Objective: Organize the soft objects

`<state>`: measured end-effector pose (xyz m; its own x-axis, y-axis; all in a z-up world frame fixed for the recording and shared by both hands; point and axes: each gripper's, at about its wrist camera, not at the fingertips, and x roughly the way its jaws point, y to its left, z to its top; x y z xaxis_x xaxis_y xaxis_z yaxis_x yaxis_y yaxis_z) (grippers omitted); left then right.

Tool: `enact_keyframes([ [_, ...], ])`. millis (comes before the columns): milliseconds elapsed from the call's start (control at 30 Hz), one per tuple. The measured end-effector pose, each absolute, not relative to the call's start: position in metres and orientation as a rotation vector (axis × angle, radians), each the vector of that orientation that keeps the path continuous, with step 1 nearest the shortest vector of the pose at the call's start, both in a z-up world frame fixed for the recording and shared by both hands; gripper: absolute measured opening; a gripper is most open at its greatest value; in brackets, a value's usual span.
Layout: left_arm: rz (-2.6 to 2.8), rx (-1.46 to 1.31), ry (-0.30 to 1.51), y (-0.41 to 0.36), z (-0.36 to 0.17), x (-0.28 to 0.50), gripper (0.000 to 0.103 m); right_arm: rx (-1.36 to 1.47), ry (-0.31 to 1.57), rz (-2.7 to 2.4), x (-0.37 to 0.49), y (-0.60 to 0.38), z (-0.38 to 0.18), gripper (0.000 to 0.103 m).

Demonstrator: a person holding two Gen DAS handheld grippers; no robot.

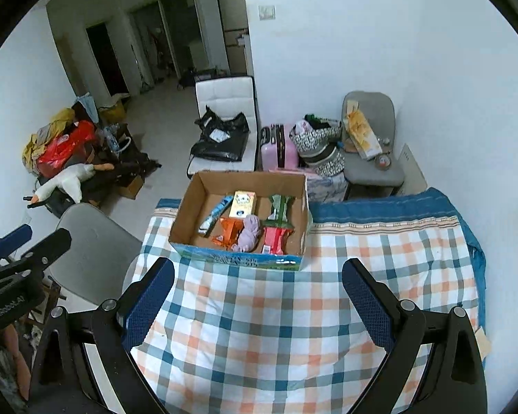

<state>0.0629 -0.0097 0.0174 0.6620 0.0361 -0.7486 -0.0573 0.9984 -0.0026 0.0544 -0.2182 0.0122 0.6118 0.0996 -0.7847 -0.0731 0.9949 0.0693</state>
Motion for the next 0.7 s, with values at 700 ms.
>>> enact_keyframes([
  [700,0.058,-0.033,0.854,-0.011,0.020,0.053,0.089,0.017,0.873,0.076,0.051,-0.220,0.031,0.099],
])
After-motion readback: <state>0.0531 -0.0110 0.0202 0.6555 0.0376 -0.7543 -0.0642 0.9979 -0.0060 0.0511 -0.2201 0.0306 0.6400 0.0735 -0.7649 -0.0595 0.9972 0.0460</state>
